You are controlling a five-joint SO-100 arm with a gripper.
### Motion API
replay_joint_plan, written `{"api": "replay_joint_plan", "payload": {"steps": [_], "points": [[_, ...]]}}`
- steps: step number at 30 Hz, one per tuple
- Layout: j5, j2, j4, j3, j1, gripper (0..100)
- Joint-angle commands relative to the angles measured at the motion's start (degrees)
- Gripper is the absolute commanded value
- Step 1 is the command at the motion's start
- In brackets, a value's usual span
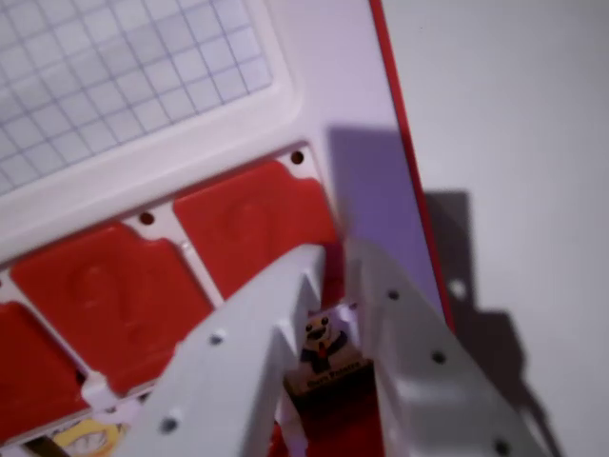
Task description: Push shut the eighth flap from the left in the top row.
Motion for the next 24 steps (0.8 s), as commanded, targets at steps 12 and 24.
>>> {"api": "replay_joint_plan", "payload": {"steps": [12, 24], "points": [[3.2, 7.3, 2.1, -5.6, -1.1, 2], [4.0, 38.8, 10.2, 14.8, -3.3, 2]]}}
